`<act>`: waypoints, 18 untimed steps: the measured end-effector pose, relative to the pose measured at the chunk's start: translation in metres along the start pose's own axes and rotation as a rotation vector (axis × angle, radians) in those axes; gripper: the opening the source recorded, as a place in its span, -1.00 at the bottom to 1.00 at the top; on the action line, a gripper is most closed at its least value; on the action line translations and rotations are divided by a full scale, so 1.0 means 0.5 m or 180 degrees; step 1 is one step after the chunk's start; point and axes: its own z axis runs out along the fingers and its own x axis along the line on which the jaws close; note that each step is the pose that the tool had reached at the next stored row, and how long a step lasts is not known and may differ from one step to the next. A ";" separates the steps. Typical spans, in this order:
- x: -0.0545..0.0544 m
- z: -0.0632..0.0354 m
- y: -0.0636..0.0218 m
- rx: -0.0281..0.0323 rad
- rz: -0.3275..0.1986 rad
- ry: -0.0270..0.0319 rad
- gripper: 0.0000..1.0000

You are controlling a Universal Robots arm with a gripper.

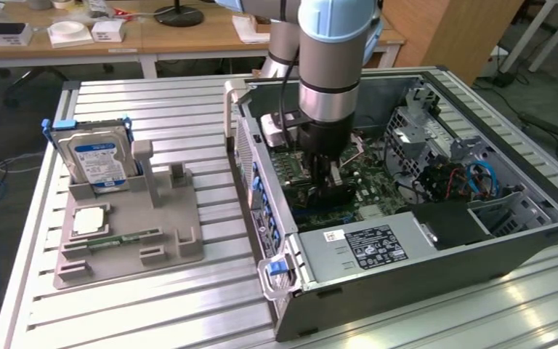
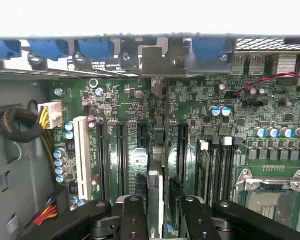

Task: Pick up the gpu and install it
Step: 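Insert the gpu into the slot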

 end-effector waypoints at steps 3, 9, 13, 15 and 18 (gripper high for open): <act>0.001 -0.014 -0.002 0.0008 0.0000 0.0000 -0.39; 0.002 -0.046 -0.005 0.0038 0.0001 -0.0001 -0.39; 0.003 -0.064 -0.006 0.0064 0.0000 -0.0002 -0.39; 0.004 -0.073 -0.007 0.0076 -0.0001 -0.0002 -0.39; 0.005 -0.086 -0.007 0.0094 0.0000 -0.0002 -0.39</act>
